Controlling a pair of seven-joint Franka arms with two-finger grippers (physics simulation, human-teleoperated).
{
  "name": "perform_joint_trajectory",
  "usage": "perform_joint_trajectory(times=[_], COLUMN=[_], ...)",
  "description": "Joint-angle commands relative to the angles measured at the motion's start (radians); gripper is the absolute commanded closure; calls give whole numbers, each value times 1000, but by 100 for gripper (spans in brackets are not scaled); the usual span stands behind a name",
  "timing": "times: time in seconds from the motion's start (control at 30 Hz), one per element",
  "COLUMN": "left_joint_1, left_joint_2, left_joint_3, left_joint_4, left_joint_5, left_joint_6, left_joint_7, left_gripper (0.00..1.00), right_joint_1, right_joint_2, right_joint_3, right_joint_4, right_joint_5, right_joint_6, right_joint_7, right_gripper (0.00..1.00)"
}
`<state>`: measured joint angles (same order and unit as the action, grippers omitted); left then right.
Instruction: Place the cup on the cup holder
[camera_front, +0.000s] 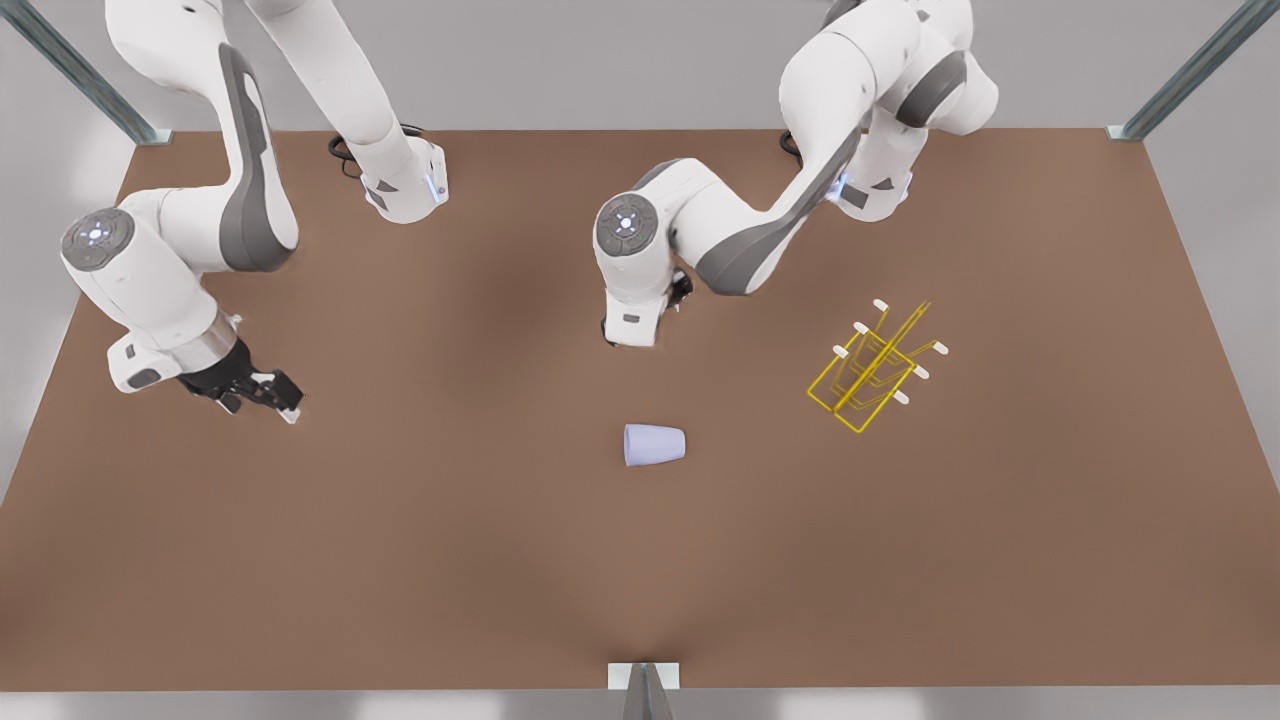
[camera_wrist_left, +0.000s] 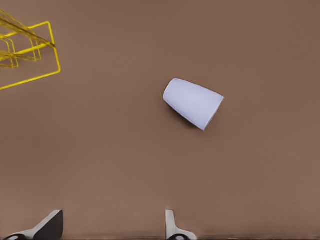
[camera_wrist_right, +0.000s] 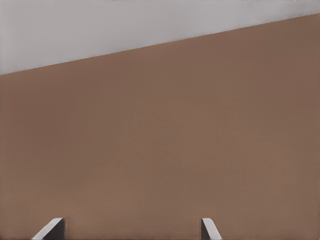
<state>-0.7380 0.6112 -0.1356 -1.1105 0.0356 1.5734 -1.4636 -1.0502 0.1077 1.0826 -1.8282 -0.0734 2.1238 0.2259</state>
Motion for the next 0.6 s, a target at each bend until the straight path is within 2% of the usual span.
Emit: perform_joint_trajectory(times=[0.0,0.03,0.07,0.1,0.13,0.17,0.3,0.4,0.57], left_joint_1=[-12,-4,17,17,16,19,11,11,8], left_joint_2=[10,16,38,65,82,116,231,274,308], left_joint_3=[46,59,74,145,154,153,175,241,254], left_joint_4=[38,21,12,26,23,24,38,72,74], left_joint_5=[-88,-92,-88,-88,-86,-88,-62,-63,-65], left_joint_6=[61,109,106,138,206,321,402,401,442], left_joint_7=[-548,-840,-929,-1036,-1124,-1193,-1186,-1189,-1172], left_gripper=[0,0,0,0,0,0,0,0,0], right_joint_1=[27,73,253,584,948,1012,1032,1020,908], right_joint_2=[41,35,-2,-43,-95,-144,-167,-103,-106], right_joint_3=[-76,-101,-258,-568,-928,-988,-992,-983,-983], right_joint_4=[125,175,176,182,181,167,152,153,149], right_joint_5=[11,11,12,15,24,50,77,67,1], right_joint_6=[-338,-413,-424,-453,-516,-532,-556,-529,-366], right_joint_7=[-293,-289,-283,-272,-286,-277,-273,-272,-249], right_gripper=[0,0,0,0,0,0,0,0,0])
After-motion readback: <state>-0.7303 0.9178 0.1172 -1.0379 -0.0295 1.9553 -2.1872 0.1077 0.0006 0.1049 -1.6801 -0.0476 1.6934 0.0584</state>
